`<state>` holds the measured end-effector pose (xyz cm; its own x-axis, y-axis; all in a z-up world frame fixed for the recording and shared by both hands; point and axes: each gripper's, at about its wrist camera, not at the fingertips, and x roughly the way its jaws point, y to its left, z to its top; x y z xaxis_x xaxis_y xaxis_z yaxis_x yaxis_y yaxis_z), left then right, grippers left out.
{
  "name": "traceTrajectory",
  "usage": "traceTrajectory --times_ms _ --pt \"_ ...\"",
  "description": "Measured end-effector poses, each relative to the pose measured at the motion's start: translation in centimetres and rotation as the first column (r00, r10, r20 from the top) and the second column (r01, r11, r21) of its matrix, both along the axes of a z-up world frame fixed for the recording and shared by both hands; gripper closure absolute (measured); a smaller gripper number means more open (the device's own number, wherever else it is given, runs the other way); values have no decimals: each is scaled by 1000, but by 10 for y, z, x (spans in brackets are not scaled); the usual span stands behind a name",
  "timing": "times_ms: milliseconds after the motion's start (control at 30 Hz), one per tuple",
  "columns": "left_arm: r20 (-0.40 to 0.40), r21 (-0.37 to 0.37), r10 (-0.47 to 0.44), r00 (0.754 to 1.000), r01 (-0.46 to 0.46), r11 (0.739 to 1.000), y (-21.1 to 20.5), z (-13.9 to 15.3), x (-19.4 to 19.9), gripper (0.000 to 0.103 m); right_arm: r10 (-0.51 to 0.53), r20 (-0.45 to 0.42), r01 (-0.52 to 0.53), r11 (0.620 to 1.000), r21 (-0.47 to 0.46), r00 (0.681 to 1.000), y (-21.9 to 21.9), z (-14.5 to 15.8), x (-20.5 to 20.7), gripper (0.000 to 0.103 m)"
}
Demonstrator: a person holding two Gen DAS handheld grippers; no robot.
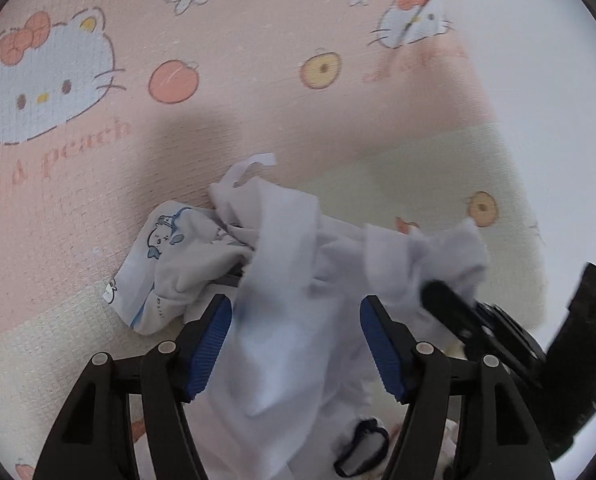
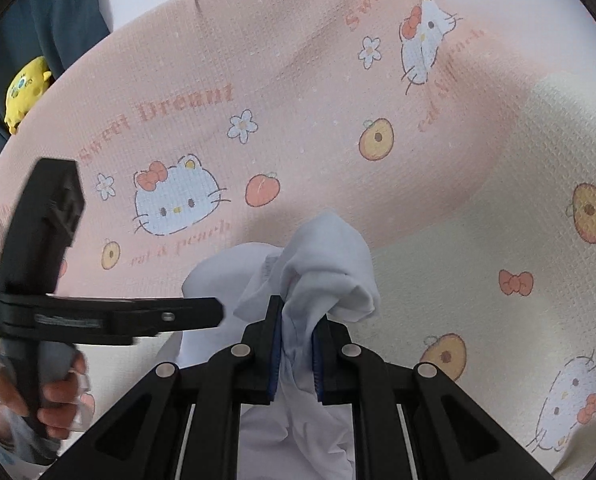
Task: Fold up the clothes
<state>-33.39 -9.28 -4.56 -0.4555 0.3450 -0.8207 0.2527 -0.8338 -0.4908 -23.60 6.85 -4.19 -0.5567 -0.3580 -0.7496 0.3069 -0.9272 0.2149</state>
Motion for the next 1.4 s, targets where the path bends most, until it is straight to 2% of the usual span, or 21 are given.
traceTrajectory --times_ms 167,233,333,367,433,467,567,733,833,933,1133,1200,1400 --pt "25 -155 -18 1000 21 988 5 -1 -8 38 -13 38 14 1000 -9 999 5 -10 -6 92" --pt "33 -182 -48 998 53 982 7 -2 -13 38 -19 57 21 1000 -24 998 9 -17 -9 92" --pt "-6 -152 -96 995 94 984 13 -2 -17 41 -28 99 36 996 -79 995 14 -31 -13 92" --pt "-38 -142 -117 992 111 984 16 -1 -17 61 -29 114 39 995 -92 993 15 -35 -14 92" --pt "-51 -185 -153 987 141 972 26 -2 -15 87 -28 164 48 991 -122 986 18 -45 -18 92" --pt "-43 -176 -163 986 154 972 28 -5 -16 88 -25 194 53 989 -140 981 19 -52 -19 92" --pt "-8 -58 -140 990 140 989 26 -21 -15 91 -13 300 79 975 -209 954 22 -75 -22 92" --pt "12 -34 -123 992 123 992 25 -23 -7 92 2 470 141 953 -269 883 24 -112 -22 91" --pt "32 1 -122 992 122 993 27 -23 1 92 49 551 184 914 -360 833 26 -129 -20 91" --pt "54 103 -117 992 111 988 28 -28 11 92 120 582 208 861 -465 804 25 -136 -15 91" --pt "55 267 -48 997 31 963 14 -30 33 92 164 569 189 840 -509 806 12 -125 -5 91" --pt "34 282 -55 998 43 958 11 -23 39 92 163 566 199 829 -523 808 11 -122 -1 91" --pt "-35 282 -69 997 76 956 7 14 54 92 141 514 194 816 -544 846 8 -87 13 91"
